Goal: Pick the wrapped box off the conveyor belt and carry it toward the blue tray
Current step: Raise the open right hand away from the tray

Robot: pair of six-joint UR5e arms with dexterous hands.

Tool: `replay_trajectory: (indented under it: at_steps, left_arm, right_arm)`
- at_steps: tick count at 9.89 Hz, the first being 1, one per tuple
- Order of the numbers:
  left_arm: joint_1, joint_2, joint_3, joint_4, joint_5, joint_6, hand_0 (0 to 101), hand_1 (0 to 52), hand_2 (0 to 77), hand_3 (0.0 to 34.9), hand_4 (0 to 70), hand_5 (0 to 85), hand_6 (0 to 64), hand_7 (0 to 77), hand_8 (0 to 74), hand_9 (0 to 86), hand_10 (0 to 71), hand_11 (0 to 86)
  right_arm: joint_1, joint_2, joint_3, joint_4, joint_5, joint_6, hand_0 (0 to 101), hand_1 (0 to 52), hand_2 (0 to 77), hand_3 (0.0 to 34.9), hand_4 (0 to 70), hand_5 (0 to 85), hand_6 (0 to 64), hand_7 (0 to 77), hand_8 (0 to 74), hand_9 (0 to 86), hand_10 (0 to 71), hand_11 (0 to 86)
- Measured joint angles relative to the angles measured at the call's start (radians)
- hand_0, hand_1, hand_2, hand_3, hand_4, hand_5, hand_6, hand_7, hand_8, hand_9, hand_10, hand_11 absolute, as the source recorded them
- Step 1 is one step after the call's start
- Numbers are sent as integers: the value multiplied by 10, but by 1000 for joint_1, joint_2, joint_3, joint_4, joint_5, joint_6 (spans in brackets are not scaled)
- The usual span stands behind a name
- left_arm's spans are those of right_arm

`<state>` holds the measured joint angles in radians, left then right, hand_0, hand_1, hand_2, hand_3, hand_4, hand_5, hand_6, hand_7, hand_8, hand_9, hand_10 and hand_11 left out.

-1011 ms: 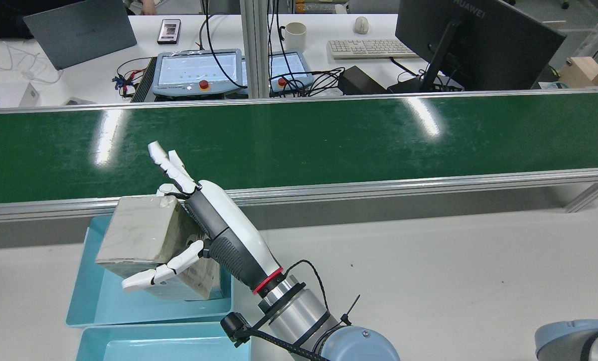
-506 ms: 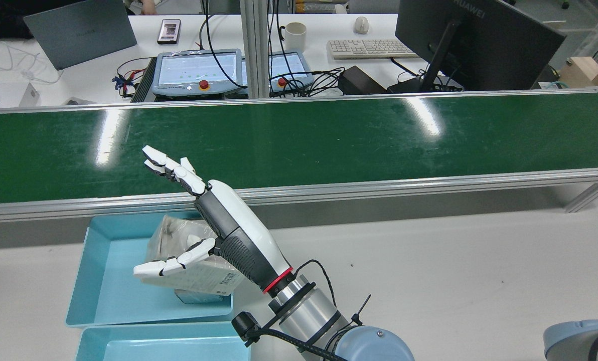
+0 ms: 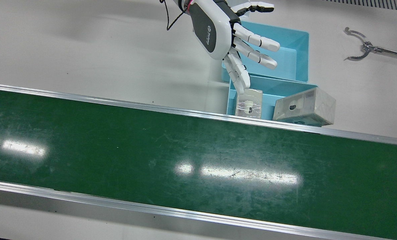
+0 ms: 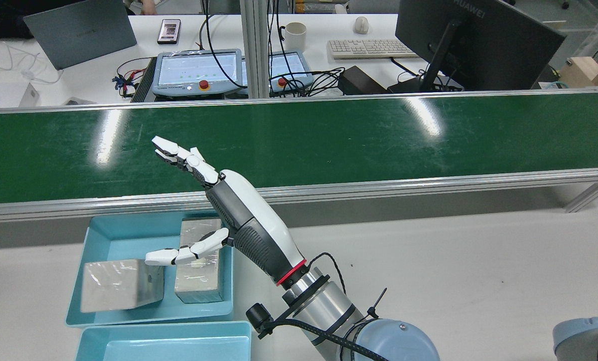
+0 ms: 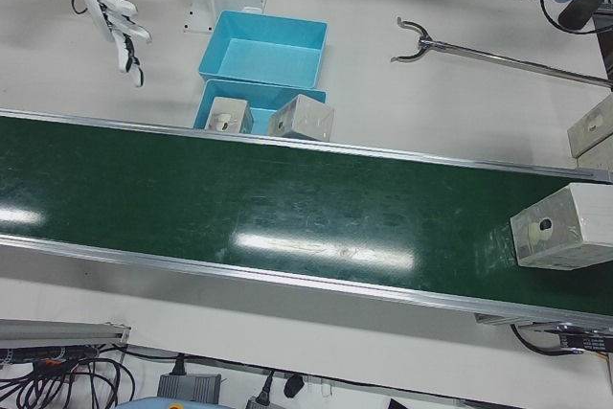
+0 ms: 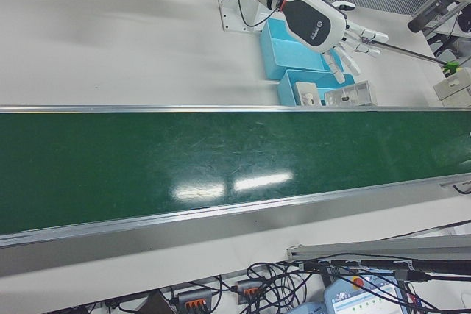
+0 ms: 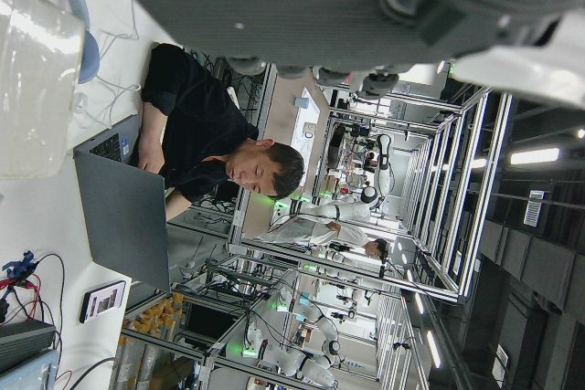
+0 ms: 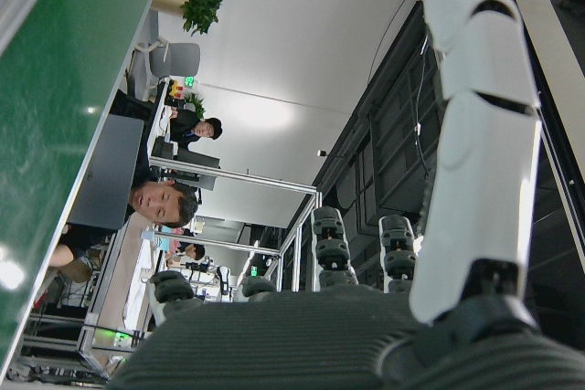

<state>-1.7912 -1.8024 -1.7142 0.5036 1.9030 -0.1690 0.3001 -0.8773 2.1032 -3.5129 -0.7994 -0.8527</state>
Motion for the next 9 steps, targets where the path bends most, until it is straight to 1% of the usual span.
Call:
replay_trajectory:
  at_steps: [1, 2, 3, 4, 5, 6, 7, 8, 9]
  left_arm:
    - [0, 0, 0, 0, 0, 0, 0, 0, 5, 0, 0, 11, 0, 0, 0, 0, 0, 0]
    - [0, 0, 0, 0, 0, 0, 0, 0, 5, 0, 0, 11, 0, 0, 0, 0, 0, 0]
    - [0, 0, 0, 0, 0, 0, 0, 0, 5, 0, 0, 11, 0, 0, 0, 0, 5, 0]
    - [0, 0, 0, 0, 0, 0, 0, 0, 5, 0, 0, 11, 0, 5, 0, 0, 0, 0]
    - [0, 0, 0, 0, 0, 0, 0, 0, 5, 0, 0, 11, 0, 5, 0, 0, 0, 0]
    - [0, 0, 0, 0, 0, 0, 0, 0, 11, 0, 0, 11, 0, 0, 0, 0, 0, 0]
    - [0, 0, 0, 0, 0, 0, 0, 0, 11, 0, 0, 11, 0, 0, 0, 0, 0, 0]
    - [0, 0, 0, 0, 0, 0, 0, 0, 5, 0, 0, 11, 0, 0, 0, 0, 0, 0]
    - [0, 0, 0, 0, 0, 0, 0, 0, 5, 0, 0, 11, 0, 0, 0, 0, 0, 0]
  right_arm:
    - [44, -12, 58, -86, -6, 7, 474, 169, 196, 252, 38, 115, 22, 87, 0, 11, 16, 38]
    - [92, -17, 94, -180, -26, 42, 475, 175, 196, 266, 38, 120, 22, 87, 0, 11, 16, 38]
    - [151, -23, 107, -260, -68, 98, 496, 191, 191, 265, 38, 120, 22, 87, 0, 11, 0, 22]
    - [223, -34, 105, -321, -119, 159, 501, 191, 185, 281, 38, 120, 11, 87, 0, 11, 0, 22]
    - [303, -50, 89, -358, -173, 211, 501, 191, 185, 281, 38, 120, 5, 82, 0, 11, 0, 22]
    - [385, -67, 58, -380, -233, 254, 503, 191, 158, 294, 16, 71, 5, 33, 0, 11, 0, 16]
    - [456, -82, 16, -389, -287, 297, 503, 191, 158, 294, 16, 71, 5, 33, 0, 11, 0, 16]
    - [524, -101, -42, -392, -334, 358, 502, 191, 114, 277, 16, 22, 5, 22, 0, 11, 0, 11]
    - [572, -117, -91, -391, -359, 413, 502, 191, 114, 277, 16, 22, 5, 22, 0, 11, 0, 11]
